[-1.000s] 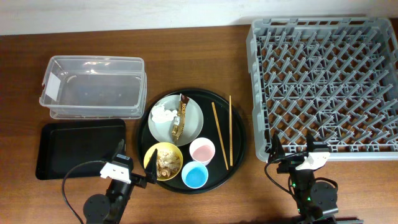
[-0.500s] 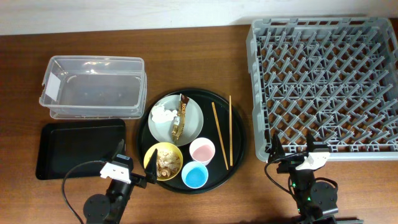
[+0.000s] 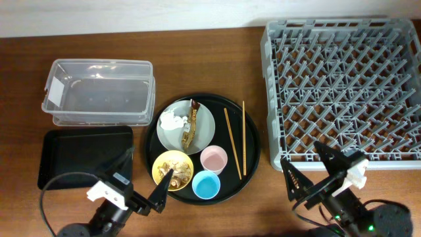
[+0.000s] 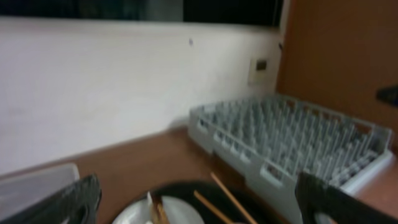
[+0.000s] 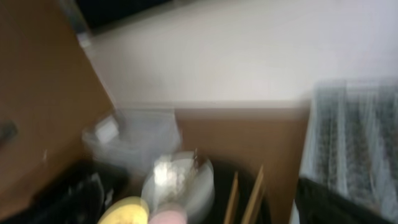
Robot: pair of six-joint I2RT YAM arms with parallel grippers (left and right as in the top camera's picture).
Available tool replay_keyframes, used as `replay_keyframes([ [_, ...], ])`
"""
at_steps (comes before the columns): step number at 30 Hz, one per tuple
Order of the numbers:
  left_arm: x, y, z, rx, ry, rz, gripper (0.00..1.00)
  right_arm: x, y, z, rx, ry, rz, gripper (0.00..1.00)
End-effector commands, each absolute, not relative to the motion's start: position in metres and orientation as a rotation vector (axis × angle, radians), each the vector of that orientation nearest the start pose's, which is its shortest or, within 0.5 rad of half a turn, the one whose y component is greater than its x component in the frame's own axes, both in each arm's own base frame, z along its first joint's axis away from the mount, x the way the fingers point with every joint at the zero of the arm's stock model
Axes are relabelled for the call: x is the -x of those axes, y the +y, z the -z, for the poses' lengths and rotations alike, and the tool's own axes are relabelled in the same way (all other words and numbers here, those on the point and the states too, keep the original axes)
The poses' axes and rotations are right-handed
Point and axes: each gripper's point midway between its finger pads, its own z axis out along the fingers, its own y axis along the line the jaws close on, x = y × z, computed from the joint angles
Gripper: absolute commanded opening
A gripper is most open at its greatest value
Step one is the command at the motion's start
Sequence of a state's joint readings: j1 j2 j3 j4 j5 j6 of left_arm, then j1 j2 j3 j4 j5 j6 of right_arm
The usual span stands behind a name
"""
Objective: Sort waste into correct bins and load items into the dishwasher rack
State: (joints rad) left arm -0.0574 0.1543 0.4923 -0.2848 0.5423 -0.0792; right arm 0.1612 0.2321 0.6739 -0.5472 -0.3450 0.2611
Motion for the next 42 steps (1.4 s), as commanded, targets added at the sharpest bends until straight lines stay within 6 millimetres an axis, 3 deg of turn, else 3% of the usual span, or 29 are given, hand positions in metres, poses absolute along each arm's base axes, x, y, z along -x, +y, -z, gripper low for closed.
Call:
replay_keyframes([
  [1,-0.192,-0.101,-0.328,-0.361,1.785,0.602,0.99,-0.190,0.087,-0.317,0.153,2.032,-0.577,0.98],
  [3,-0.196,-0.101,-0.319,-0.352,2.092,0.636,0.99,-0.198,0.089,-0.324,0.128,2.208,-0.580,0.99],
  [7,-0.205,-0.117,-0.289,-0.301,2.343,0.847,0.99,-0.203,0.099,-0.307,0.122,2.371,-0.645,0.98],
  [8,-0.203,-0.121,-0.271,-0.297,2.446,0.860,0.99,-0.202,0.099,-0.306,0.121,2.377,-0.645,0.99],
  [10,-0.198,-0.112,-0.213,-0.264,2.714,0.638,0.77,-0.196,0.098,-0.301,0.114,2.409,-0.645,0.99],
  [11,-0.188,-0.118,-0.166,-0.232,2.857,0.538,0.69,-0.193,0.097,-0.298,0.109,2.431,-0.645,0.99],
  [14,-0.181,-0.149,-0.095,-0.233,2.905,0.520,0.53,-0.191,0.097,-0.296,0.107,2.441,-0.645,0.99],
  [16,-0.188,-0.143,-0.074,-0.173,2.913,0.331,0.45,-0.192,0.097,-0.297,0.107,2.437,-0.645,0.99],
  [19,-0.190,-0.175,-0.051,-0.265,2.931,0.337,0.36,-0.191,0.097,-0.297,0.107,2.439,-0.645,0.99],
  [20,-0.188,-0.178,-0.045,-0.261,2.948,0.327,0.28,-0.191,0.097,-0.297,0.107,2.439,-0.645,0.99],
  [21,-0.188,-0.178,-0.044,-0.260,2.951,0.325,0.12,-0.191,0.097,-0.297,0.107,2.439,-0.645,0.99],
  [22,-0.189,-0.178,-0.045,-0.261,2.949,0.330,0.00,-0.191,0.097,-0.297,0.107,2.439,-0.645,0.99],
  [23,-0.187,-0.184,-0.052,-0.268,2.951,0.377,0.00,-0.191,0.097,-0.297,0.107,2.439,-0.645,0.99],
  [25,-0.175,-0.205,-0.095,-0.314,2.948,0.600,0.00,-0.190,0.096,-0.295,0.104,2.446,-0.640,0.99],
  [26,-0.173,-0.206,-0.123,-0.324,2.912,0.674,0.00,-0.190,0.095,-0.295,0.106,2.448,-0.634,0.99],
  [27,-0.174,-0.217,-0.179,-0.414,2.754,0.927,0.00,-0.191,0.096,-0.295,0.108,2.445,-0.636,0.99],
  [28,-0.176,-0.219,-0.215,-0.446,2.631,1.079,0.00,-0.188,0.105,-0.299,0.213,2.418,-0.680,0.92],
  [29,-0.175,-0.220,-0.239,-0.476,2.542,1.192,0.00,-0.179,0.122,-0.308,0.403,2.350,-0.779,0.89],
  [30,-0.167,-0.220,-0.310,-0.609,2.205,1.557,0.00,-0.148,0.165,-0.345,0.778,2.065,-1.107,0.91],
  [32,-0.164,-0.212,-0.336,-0.651,2.066,1.696,0.00,-0.134,0.178,-0.368,0.891,1.899,-1.247,0.97],
  [35,-0.156,-0.212,-0.357,-0.767,1.927,1.777,0.00,-0.132,0.184,-0.386,0.936,1.794,-1.341,0.97],
  [38,-0.167,-0.212,-0.352,-0.727,1.950,1.701,0.00,-0.150,0.196,-0.382,0.922,1.836,-1.417,0.92],
  [42,-0.179,-0.211,-0.344,-0.677,1.986,1.634,0.00,-0.132,0.243,-0.373,1.179,1.770,-1.554,0.77],
])
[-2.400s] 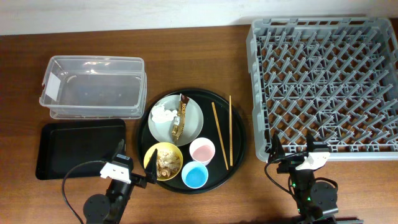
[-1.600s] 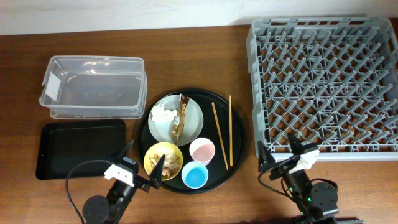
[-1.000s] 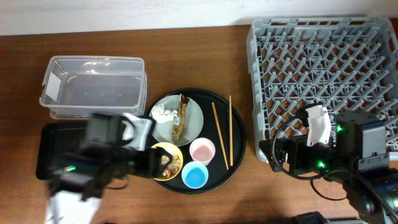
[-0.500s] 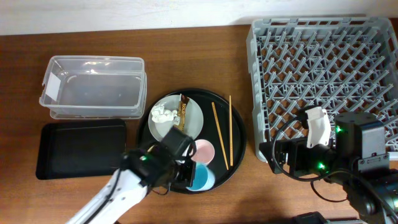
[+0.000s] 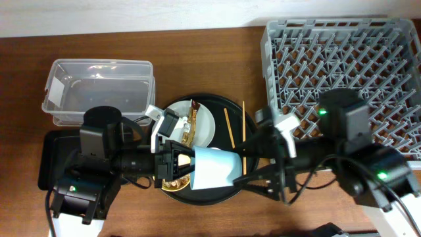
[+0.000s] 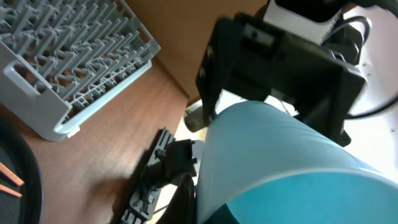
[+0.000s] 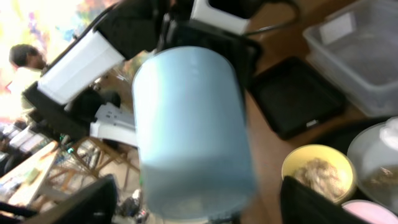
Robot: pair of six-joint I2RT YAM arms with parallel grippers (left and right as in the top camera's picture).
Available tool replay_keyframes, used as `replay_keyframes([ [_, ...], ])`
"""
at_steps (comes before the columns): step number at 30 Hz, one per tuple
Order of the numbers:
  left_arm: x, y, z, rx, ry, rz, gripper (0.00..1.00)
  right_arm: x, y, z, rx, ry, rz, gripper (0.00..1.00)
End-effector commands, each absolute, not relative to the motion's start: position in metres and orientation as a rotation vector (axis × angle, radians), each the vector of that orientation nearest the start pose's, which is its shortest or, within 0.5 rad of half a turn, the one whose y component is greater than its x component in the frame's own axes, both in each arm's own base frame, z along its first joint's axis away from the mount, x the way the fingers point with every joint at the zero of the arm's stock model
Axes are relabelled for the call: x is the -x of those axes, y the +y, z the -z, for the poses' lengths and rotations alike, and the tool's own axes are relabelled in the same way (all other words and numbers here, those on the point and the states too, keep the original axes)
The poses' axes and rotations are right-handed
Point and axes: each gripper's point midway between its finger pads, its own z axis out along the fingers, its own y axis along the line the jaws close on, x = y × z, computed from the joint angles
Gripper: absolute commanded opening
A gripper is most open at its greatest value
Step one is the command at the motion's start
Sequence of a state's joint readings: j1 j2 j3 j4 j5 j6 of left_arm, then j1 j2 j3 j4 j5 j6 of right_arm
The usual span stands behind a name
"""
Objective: Sort waste into correct bins and load items into the dishwasher rack
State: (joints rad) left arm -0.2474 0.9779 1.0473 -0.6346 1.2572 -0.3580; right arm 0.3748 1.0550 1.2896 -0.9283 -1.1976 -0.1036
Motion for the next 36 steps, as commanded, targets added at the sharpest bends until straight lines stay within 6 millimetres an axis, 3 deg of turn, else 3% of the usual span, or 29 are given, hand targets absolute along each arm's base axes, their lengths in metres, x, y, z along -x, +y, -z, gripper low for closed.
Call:
replay_keyframes([
  [1,-0.180,-0.211,-0.343,-0.674,1.991,1.636,0.00,-0.133,0.249,-0.368,1.201,1.780,-1.545,0.74],
  [2,-0.181,-0.211,-0.343,-0.673,1.993,1.637,0.00,-0.135,0.251,-0.366,1.200,1.789,-1.529,0.70],
  [4,-0.182,-0.211,-0.342,-0.666,1.998,1.628,0.00,-0.133,0.250,-0.368,1.203,1.779,-1.525,0.45],
  [5,-0.183,-0.211,-0.341,-0.661,2.002,1.621,0.00,-0.133,0.248,-0.369,1.200,1.775,-1.520,0.41],
  [6,-0.184,-0.211,-0.340,-0.656,2.005,1.614,0.18,-0.134,0.247,-0.368,1.192,1.785,-1.490,0.40],
  [7,-0.186,-0.211,-0.339,-0.649,2.009,1.603,0.73,-0.139,0.242,-0.364,1.158,1.823,-1.414,0.40],
  [8,-0.197,-0.207,-0.328,-0.575,2.069,1.517,0.99,-0.145,0.230,-0.364,1.081,1.869,-1.334,0.40],
  [9,-0.210,-0.199,-0.311,-0.468,2.163,1.399,0.99,-0.159,0.215,-0.361,0.940,1.958,-1.248,0.40],
  [11,-0.228,-0.149,-0.244,-0.136,2.475,0.928,0.99,-0.205,0.118,-0.335,0.306,2.210,-0.766,0.40],
  [12,-0.225,-0.142,-0.235,-0.102,2.523,0.873,0.99,-0.213,0.091,-0.327,0.156,2.249,-0.643,0.40],
  [13,-0.221,-0.139,-0.230,-0.088,2.553,0.857,0.99,-0.226,0.024,-0.303,-0.235,2.333,-0.337,0.40],
  [14,-0.220,-0.139,-0.230,-0.086,2.559,0.856,0.99,-0.230,-0.009,-0.290,-0.418,2.367,-0.187,0.40],
  [15,-0.220,-0.139,-0.230,-0.086,2.559,0.856,0.99,-0.238,-0.028,-0.272,-0.515,2.429,-0.101,0.40],
  [19,-0.216,-0.138,-0.227,-0.080,2.580,0.855,0.99,-0.271,-0.036,-0.173,-0.632,2.851,-0.071,0.45],
  [21,-0.212,-0.137,-0.224,-0.097,2.601,0.847,0.99,-0.283,-0.033,-0.136,-0.656,2.977,-0.096,0.45],
  [24,-0.210,-0.136,-0.223,-0.099,2.606,0.845,0.99,-0.282,-0.025,-0.110,-0.662,3.091,-0.156,0.46],
  [26,-0.210,-0.136,-0.223,-0.099,2.606,0.845,0.99,-0.283,-0.026,-0.112,-0.659,3.081,-0.158,0.46],
  [29,-0.210,-0.136,-0.223,-0.099,2.607,0.845,0.99,-0.290,-0.027,-0.112,-0.649,3.050,-0.156,0.75],
  [30,-0.210,-0.136,-0.223,-0.105,2.605,0.844,0.99,-0.294,-0.027,-0.117,-0.646,3.039,-0.161,0.76],
  [31,-0.210,-0.136,-0.223,-0.132,2.601,0.836,0.99,-0.298,-0.025,-0.135,-0.617,3.013,-0.188,0.77],
  [34,-0.215,-0.129,-0.216,-0.126,2.617,0.743,0.98,-0.302,0.009,-0.215,-0.369,2.819,-0.454,0.77],
  [35,-0.218,-0.129,-0.195,-0.159,2.678,0.626,0.92,-0.287,0.025,-0.265,-0.266,2.644,-0.535,0.77],
  [36,-0.219,-0.137,-0.175,-0.212,2.726,0.576,0.84,-0.271,0.030,-0.290,-0.226,2.554,-0.539,0.77],
])
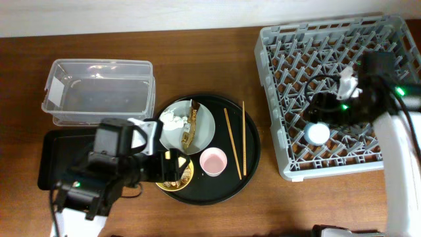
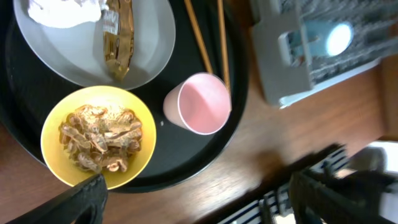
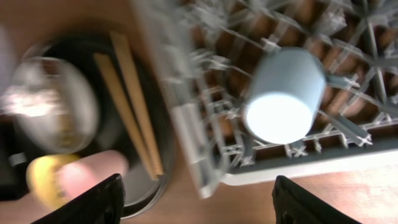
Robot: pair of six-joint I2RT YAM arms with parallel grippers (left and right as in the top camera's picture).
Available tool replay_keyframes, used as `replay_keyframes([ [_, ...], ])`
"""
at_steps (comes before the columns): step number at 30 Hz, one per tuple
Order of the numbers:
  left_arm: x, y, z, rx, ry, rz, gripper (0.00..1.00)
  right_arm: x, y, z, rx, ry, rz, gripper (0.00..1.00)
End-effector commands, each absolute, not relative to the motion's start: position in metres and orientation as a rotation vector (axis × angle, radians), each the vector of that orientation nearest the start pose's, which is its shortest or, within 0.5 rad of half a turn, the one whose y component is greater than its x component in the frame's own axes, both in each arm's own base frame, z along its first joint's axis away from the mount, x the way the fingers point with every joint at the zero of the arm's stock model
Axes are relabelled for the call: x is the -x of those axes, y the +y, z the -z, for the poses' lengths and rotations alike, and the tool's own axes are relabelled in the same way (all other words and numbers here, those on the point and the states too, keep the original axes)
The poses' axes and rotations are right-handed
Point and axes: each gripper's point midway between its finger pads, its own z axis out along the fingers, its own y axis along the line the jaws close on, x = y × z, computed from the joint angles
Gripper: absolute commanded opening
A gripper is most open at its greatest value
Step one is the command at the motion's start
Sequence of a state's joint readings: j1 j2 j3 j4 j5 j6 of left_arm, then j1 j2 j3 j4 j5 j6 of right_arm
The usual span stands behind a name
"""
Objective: Sort waste into correct bins and load items into the dishwasher rack
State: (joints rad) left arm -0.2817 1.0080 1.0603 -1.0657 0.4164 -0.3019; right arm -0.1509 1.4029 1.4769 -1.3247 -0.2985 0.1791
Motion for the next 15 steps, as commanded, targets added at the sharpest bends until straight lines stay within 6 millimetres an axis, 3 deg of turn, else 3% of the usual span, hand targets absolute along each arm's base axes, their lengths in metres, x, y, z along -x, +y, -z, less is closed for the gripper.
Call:
replay_keyframes([
  [1,-0.223,-0.149,-0.156,-0.272,2.759,0.556,0.80,-0.256,0.033,-0.307,-0.200,2.487,-0.527,0.77],
  [3,-0.232,-0.182,-0.114,-0.396,2.828,0.542,0.70,-0.230,0.042,-0.329,-0.139,2.402,-0.516,0.82],
  [4,-0.242,-0.192,-0.082,-0.396,2.882,0.436,0.61,-0.215,0.045,-0.337,-0.120,2.371,-0.513,0.83],
  [5,-0.250,-0.196,-0.058,-0.382,2.906,0.347,0.56,-0.210,0.045,-0.336,-0.121,2.374,-0.513,0.83],
  [6,-0.252,-0.203,-0.048,-0.399,2.911,0.347,0.50,-0.207,0.046,-0.334,-0.125,2.385,-0.516,0.83],
  [7,-0.254,-0.205,-0.039,-0.349,2.926,0.311,0.40,-0.207,0.046,-0.330,-0.132,2.405,-0.520,0.83],
  [8,-0.256,-0.202,-0.038,-0.322,2.920,0.274,0.15,-0.207,0.046,-0.326,-0.137,2.419,-0.523,0.82],
  [9,-0.256,-0.202,-0.038,-0.307,2.925,0.272,0.00,-0.207,0.046,-0.321,-0.143,2.437,-0.526,0.83],
  [11,-0.257,-0.206,-0.062,-0.293,2.910,0.305,0.00,-0.204,0.047,-0.312,-0.128,2.468,-0.536,0.83],
  [12,-0.257,-0.213,-0.089,-0.321,2.873,0.417,0.00,-0.200,0.065,-0.310,0.032,2.462,-0.635,0.83],
  [15,-0.236,-0.250,-0.175,-0.626,2.626,1.021,0.00,-0.181,0.106,-0.300,0.371,2.385,-0.943,0.82],
])
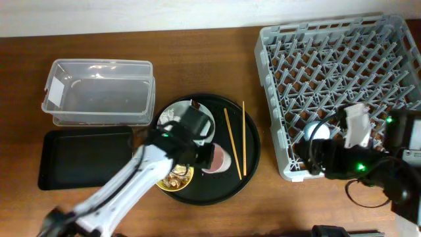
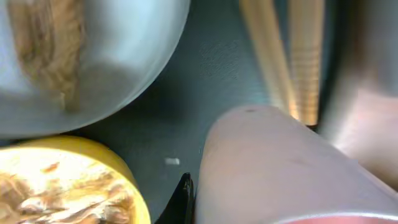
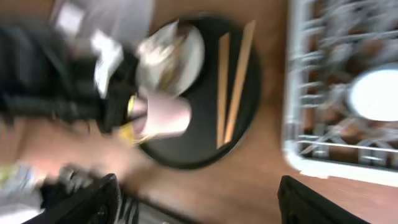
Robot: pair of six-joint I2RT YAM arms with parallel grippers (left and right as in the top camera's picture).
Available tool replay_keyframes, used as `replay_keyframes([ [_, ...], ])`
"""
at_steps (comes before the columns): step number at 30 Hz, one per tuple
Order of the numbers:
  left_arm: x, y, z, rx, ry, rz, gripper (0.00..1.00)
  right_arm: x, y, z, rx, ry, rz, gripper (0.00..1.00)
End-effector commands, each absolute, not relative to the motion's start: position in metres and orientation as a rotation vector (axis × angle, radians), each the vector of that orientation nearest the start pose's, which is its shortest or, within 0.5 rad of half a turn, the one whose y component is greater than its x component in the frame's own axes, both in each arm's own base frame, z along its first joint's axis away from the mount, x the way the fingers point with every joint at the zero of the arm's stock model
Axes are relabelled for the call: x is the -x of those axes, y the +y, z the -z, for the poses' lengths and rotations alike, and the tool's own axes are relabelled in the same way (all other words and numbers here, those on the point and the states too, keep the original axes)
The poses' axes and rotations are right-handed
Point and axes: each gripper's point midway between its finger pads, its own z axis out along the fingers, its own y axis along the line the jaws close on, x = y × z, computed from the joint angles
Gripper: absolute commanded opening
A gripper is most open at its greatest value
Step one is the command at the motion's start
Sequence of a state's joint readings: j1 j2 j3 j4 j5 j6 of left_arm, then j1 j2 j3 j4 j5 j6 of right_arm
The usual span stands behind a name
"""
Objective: Sort waste into correct bins and load items into the dishwasher rack
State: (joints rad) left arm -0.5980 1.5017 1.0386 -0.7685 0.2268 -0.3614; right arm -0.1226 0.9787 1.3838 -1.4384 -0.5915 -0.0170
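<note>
My left gripper is down on the black tray, shut on the pink cup. One finger presses the cup's side; the other is hidden. The yellow bowl of scraps lies just left of it, the white plate with wrapper and napkin behind. Two chopsticks lie on the tray's right side. The blue cup stands upside down in the grey rack. My right gripper hangs open and empty above the table, off the rack's front left corner.
A clear plastic bin sits at the back left. A black bin lies in front of it. The rack fills the right side of the table, and the right arm hangs over its front edge.
My left gripper was open above the bowl and pink cup; now it is down and shut on the pink cup. My right gripper has drawn back from over the blue cup toward the table's front.
Both arms first rested at the table's front edge, with the blue cup on the tray. Then the blue cup was held up between both grippers. Later it stood upside down in the rack under my open right gripper. Now my left gripper holds the pink cup.
</note>
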Motion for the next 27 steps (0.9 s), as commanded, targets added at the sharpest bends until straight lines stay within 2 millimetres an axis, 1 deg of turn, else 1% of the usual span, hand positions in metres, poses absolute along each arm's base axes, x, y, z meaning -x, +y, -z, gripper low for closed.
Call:
replay_keyframes([
  [1,-0.220,-0.259,-0.215,-0.706,2.478,1.303,0.00,-0.172,0.123,-0.298,0.494,2.321,-1.072,0.82],
  [2,-0.208,-0.262,-0.246,-0.769,2.342,1.496,0.00,-0.166,0.137,-0.301,0.574,2.261,-1.176,0.82],
  [3,-0.198,-0.260,-0.277,-0.826,2.192,1.658,0.00,-0.161,0.153,-0.308,0.680,2.199,-1.248,0.83],
  [4,-0.186,-0.259,-0.304,-0.911,2.035,1.789,0.00,-0.162,0.167,-0.311,0.736,2.177,-1.295,0.83],
  [5,-0.180,-0.260,-0.315,-0.956,1.965,1.841,0.00,-0.164,0.178,-0.315,0.778,2.156,-1.322,0.83],
  [6,-0.180,-0.260,-0.318,-0.953,1.963,1.859,0.00,-0.166,0.191,-0.319,0.846,2.110,-1.337,0.84],
  [7,-0.177,-0.259,-0.320,-0.963,1.952,1.876,0.00,-0.171,0.201,-0.323,0.877,2.078,-1.346,0.85],
  [8,-0.171,-0.259,-0.329,-1.013,1.883,1.929,0.00,-0.180,0.212,-0.328,0.885,2.045,-1.368,0.84],
  [9,-0.171,-0.259,-0.329,-1.014,1.882,1.927,0.00,-0.181,0.218,-0.331,0.894,2.030,-1.391,0.80],
  [10,-0.172,-0.259,-0.328,-1.013,1.882,1.923,0.00,-0.175,0.226,-0.332,0.942,2.010,-1.414,0.60],
  [11,-0.176,-0.260,-0.326,-1.001,1.896,1.891,0.00,-0.169,0.230,-0.332,0.970,2.006,-1.428,0.52],
  [12,-0.179,-0.260,-0.323,-0.988,1.910,1.864,0.00,-0.167,0.230,-0.331,0.970,2.014,-1.432,0.48],
  [14,-0.182,-0.261,-0.322,-0.981,1.917,1.846,0.00,-0.171,0.226,-0.322,0.935,2.077,-1.378,0.47],
  [15,-0.182,-0.261,-0.322,-0.982,1.917,1.846,0.08,-0.175,0.224,-0.317,0.918,2.105,-1.333,0.43],
  [16,-0.182,-0.261,-0.321,-0.978,1.921,1.839,0.33,-0.178,0.222,-0.315,0.906,2.115,-1.310,0.42],
  [17,-0.184,-0.261,-0.320,-0.969,1.931,1.824,0.56,-0.184,0.217,-0.312,0.853,2.149,-1.264,0.42],
  [18,-0.188,-0.261,-0.317,-0.950,1.952,1.797,0.99,-0.191,0.206,-0.313,0.784,2.168,-1.233,0.42],
  [19,-0.194,-0.260,-0.310,-0.901,2.003,1.762,0.99,-0.198,0.189,-0.313,0.689,2.191,-1.199,0.42],
  [20,-0.201,-0.256,-0.301,-0.843,2.069,1.711,0.99,-0.204,0.166,-0.312,0.558,2.225,-1.156,0.42],
  [21,-0.208,-0.253,-0.291,-0.787,2.134,1.645,0.99,-0.212,0.137,-0.309,0.392,2.259,-1.089,0.42],
  [22,-0.212,-0.252,-0.285,-0.761,2.167,1.606,0.99,-0.222,0.107,-0.297,0.225,2.322,-0.963,0.42],
  [23,-0.213,-0.251,-0.282,-0.748,2.184,1.588,1.00,-0.227,0.080,-0.285,0.085,2.380,-0.848,0.42],
  [24,-0.213,-0.251,-0.282,-0.744,2.190,1.586,1.00,-0.234,0.036,-0.267,-0.156,2.448,-0.649,0.43],
  [25,-0.213,-0.251,-0.282,-0.745,2.190,1.585,0.99,-0.238,-0.006,-0.255,-0.404,2.472,-0.473,0.43],
  [26,-0.214,-0.250,-0.281,-0.741,2.193,1.580,0.99,-0.239,-0.039,-0.247,-0.578,2.468,-0.336,0.43],
  [27,-0.214,-0.250,-0.281,-0.740,2.195,1.577,0.99,-0.238,-0.074,-0.238,-0.806,2.439,-0.216,0.42],
])
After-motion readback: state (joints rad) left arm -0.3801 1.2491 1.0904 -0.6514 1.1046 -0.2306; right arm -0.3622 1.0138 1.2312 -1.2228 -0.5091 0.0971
